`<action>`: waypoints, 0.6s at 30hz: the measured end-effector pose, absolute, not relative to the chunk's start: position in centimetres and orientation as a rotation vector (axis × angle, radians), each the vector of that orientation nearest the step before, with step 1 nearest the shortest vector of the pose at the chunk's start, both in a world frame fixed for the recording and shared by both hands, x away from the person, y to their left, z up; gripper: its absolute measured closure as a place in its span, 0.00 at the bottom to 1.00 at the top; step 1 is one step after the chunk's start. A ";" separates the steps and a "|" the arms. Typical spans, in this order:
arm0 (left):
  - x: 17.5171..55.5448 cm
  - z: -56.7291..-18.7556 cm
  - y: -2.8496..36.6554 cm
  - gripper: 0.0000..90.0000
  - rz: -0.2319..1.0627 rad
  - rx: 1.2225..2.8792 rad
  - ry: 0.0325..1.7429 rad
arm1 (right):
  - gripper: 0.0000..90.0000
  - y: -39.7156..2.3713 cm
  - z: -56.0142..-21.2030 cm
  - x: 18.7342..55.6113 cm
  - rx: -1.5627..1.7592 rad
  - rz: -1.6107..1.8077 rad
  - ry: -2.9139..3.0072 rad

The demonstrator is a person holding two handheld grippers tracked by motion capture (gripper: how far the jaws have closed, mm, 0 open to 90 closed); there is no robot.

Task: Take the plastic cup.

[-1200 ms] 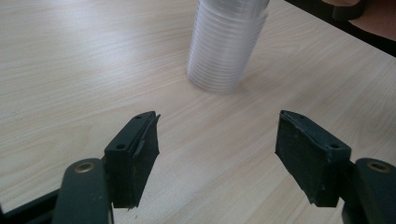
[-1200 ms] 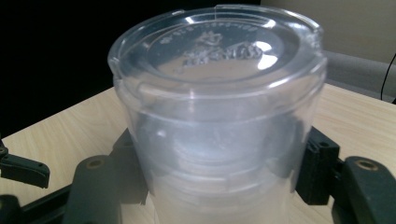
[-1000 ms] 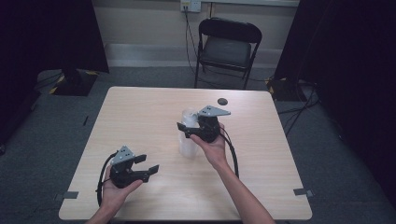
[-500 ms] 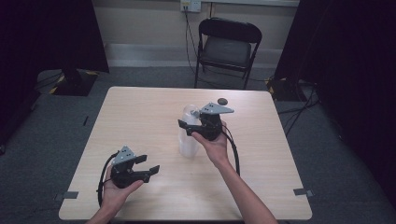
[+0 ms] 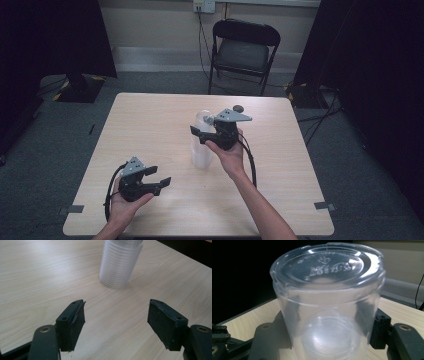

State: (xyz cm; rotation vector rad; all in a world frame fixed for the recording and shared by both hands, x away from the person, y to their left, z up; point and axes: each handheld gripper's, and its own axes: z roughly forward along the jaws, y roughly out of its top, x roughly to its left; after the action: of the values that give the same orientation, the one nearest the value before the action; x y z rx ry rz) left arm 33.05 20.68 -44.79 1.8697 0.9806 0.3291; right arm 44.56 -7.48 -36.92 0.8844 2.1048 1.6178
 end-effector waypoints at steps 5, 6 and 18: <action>33.1 -44.8 20.7 0.33 0.330 1.872 0.982 | 0.41 -7.5 -36.4 44.6 0.884 1.629 2.089; 33.1 -44.8 20.7 0.33 0.329 1.870 0.981 | 0.41 -7.6 -36.3 44.6 0.883 1.638 2.085; 33.1 -44.9 20.6 0.35 0.319 1.879 0.993 | 0.41 -8.0 -35.1 43.8 0.861 1.661 2.047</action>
State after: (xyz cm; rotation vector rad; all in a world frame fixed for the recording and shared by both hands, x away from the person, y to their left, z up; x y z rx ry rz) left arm 33.12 20.61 -44.88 1.8788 0.9928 0.3189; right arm 43.76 -7.96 -35.08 0.8614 2.0465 1.6612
